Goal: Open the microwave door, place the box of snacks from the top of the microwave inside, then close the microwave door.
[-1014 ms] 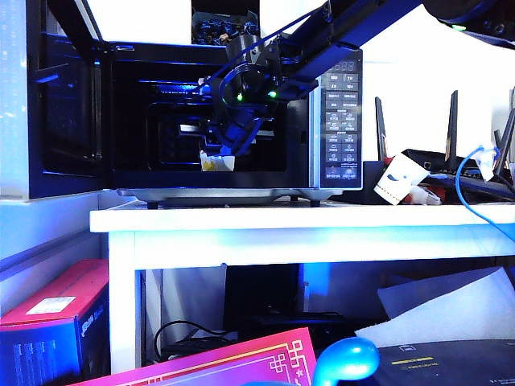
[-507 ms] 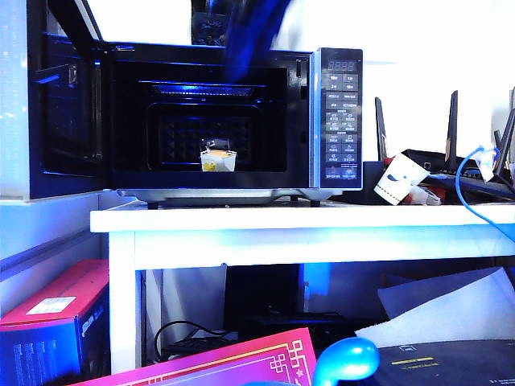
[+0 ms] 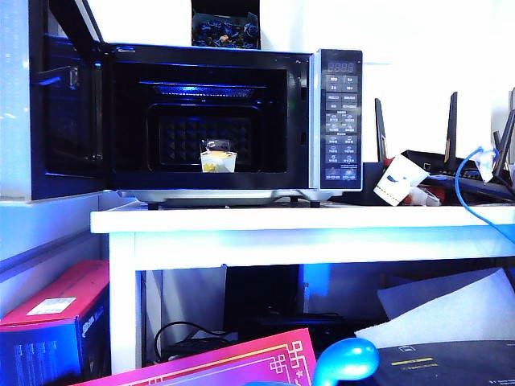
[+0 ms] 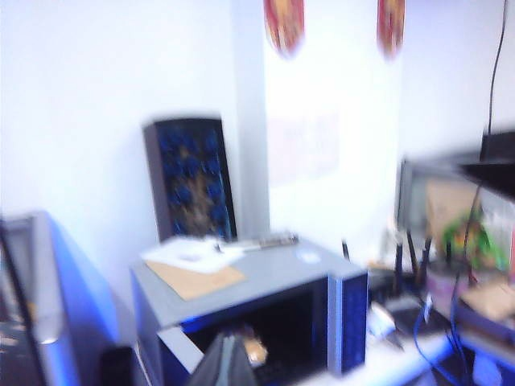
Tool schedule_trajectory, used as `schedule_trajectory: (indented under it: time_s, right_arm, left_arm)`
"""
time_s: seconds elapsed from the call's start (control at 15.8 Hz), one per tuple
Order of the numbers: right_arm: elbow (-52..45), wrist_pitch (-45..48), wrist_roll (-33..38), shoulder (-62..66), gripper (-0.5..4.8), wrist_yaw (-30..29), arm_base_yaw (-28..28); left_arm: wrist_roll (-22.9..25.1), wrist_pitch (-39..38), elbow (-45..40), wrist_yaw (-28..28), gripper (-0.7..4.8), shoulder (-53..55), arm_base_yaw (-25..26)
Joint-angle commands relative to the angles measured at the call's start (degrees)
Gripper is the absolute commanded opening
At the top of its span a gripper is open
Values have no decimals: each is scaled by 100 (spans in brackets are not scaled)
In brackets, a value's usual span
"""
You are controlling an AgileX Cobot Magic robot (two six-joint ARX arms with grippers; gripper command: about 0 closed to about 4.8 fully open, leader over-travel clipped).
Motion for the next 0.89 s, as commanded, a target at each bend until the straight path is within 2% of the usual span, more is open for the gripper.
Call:
schedule_trajectory:
  time_s: [0.06, 0.19, 0.32, 0.44, 0.57, 0.7, 0.89]
  right_arm:
    - [13, -203, -20, -774, -5, -31, 11]
    - [11, -654, -20, -1296, -5, -9, 11]
    - [13, -876, -44, -1587, -5, 50, 11]
    - [11, -870, -83, -1711, -5, 42, 11]
    - [11, -898, -85, -1711, -5, -131, 11]
    - [11, -890, -101, -1705, -5, -142, 11]
    - [11, -855, -101, -1705, -5, -144, 11]
  left_arm:
    - [-267, -44, -74, -72, -7, 20, -2]
    - [-422, -44, -680, -240, -6, 46, -2]
    - [-236, -44, -1770, -1152, -6, 114, -2]
    - [-133, 22, -2704, -1200, -7, 323, -2]
    - [144, 457, -3545, -1384, -6, 697, -2]
    - [240, 975, -4033, -1419, -6, 1128, 0]
    - [267, 1040, -4186, -1829, -6, 1998, 87]
